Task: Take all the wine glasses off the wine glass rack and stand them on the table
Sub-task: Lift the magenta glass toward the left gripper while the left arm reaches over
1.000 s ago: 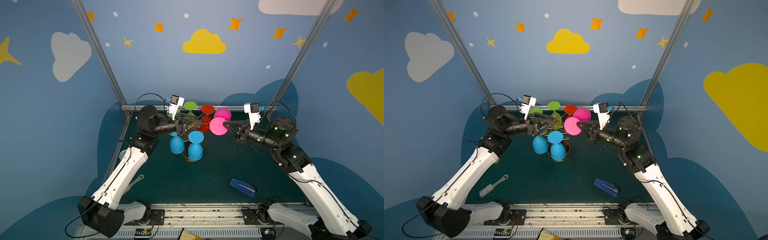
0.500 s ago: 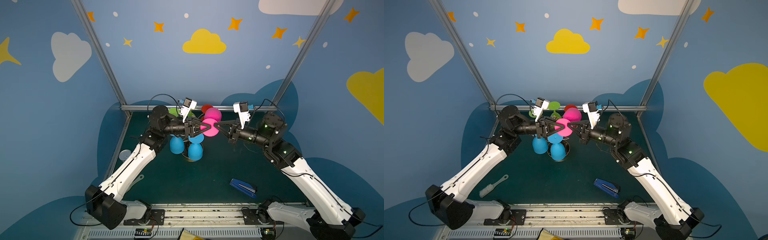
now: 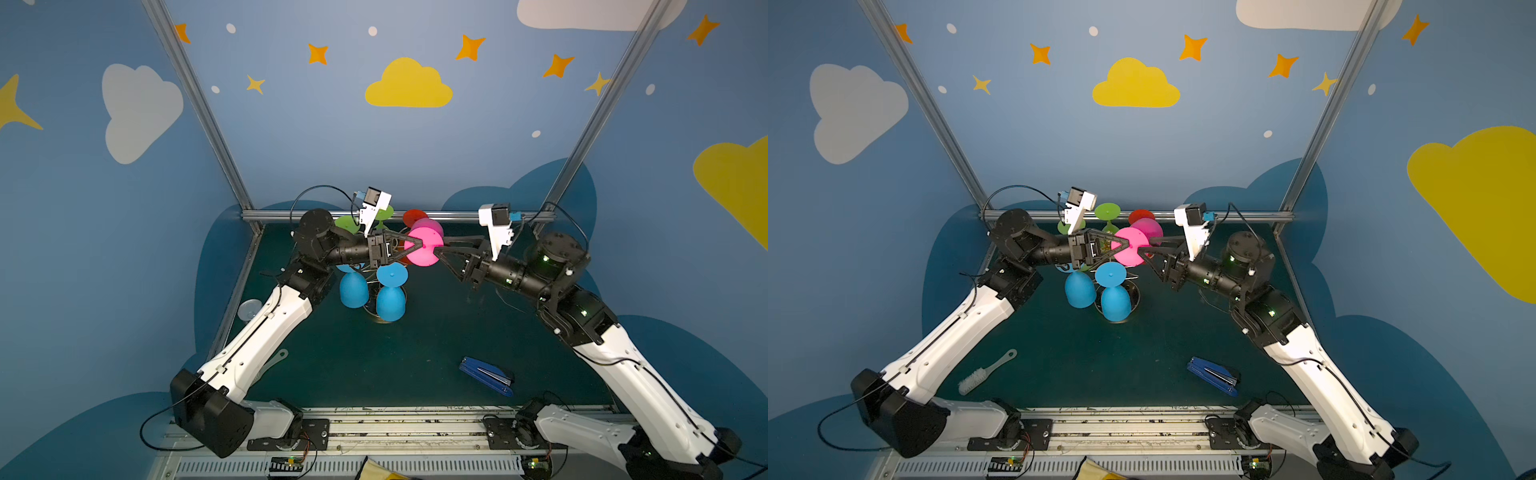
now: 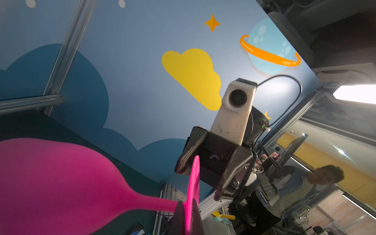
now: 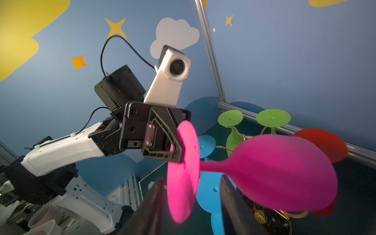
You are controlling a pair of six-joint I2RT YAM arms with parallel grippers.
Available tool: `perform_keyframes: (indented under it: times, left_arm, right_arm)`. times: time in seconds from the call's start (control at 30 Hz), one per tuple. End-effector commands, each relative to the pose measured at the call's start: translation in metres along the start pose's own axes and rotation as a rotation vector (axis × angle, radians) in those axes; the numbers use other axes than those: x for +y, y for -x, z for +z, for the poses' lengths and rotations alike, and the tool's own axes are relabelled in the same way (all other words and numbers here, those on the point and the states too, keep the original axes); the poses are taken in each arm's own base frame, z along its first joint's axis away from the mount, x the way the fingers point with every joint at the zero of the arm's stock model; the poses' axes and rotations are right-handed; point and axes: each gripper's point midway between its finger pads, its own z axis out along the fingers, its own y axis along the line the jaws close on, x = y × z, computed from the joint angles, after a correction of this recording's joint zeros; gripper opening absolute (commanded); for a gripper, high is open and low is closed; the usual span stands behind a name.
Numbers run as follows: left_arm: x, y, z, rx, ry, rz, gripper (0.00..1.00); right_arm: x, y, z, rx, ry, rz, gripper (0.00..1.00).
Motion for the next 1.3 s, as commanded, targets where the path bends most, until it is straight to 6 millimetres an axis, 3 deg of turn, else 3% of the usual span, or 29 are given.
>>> perform_keyframes:
  times: [0.0,0.2,0.53,0.87,1.27]
  left_arm:
    - [0.003,0.027,-0.003,-0.087,0.019,-0.111,0.03]
    - [0.008,0.040,-0.005,-0.116,0.003,-0.215,0.04]
    - [-0.001,0.039,-0.008,-0.112,0.020,-0.247,0.04]
    - [-0.011,0.037,-0.012,-0.101,0.012,-0.257,0.04]
    - [-0.028,0.037,-0.015,-0.092,-0.027,-0.254,0.04]
  right_arm:
    - [-0.016,0.007,-0.032,-0.071,-0.163,-0.122,0.70]
    - [-0.028,-0.010,-0.047,-0.092,-0.229,-0.376,0.86]
    - [-0.040,-0.033,-0.010,-0.085,-0.144,-0.676,0.96]
    - [-0.043,-0.029,0.033,-0.064,-0.032,-0.704,0.97]
    - [-0.055,-0.028,0.069,-0.046,0.006,-0.693,0.97]
